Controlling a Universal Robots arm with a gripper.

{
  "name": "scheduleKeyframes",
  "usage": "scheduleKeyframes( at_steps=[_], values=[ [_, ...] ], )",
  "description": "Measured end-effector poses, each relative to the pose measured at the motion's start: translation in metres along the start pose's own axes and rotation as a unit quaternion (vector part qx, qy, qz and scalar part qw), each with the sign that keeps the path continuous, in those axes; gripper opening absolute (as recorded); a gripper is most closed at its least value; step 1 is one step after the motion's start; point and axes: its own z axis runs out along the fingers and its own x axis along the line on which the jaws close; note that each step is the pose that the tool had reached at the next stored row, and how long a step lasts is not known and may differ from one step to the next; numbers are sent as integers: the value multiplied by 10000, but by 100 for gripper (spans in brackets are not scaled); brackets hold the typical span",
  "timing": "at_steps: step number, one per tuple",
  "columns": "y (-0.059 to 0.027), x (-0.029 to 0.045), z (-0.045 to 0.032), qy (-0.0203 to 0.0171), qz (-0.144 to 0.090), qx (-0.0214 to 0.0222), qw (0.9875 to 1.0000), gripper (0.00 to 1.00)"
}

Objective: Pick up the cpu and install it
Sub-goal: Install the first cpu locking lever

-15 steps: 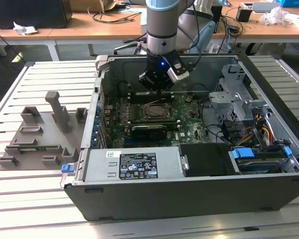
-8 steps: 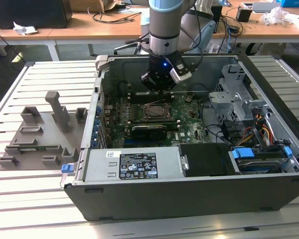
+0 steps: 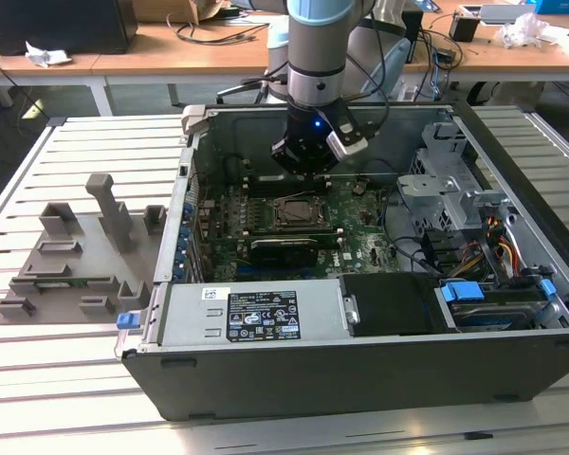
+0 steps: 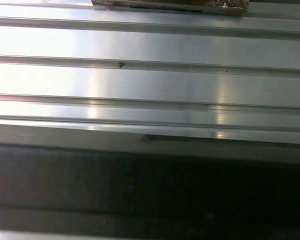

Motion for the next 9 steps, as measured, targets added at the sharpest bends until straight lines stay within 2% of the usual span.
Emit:
scheduleKeyframes(
  at_steps=[9],
  values=[
    [-17,-24,37,0,0,0,10000,11]
  ],
)
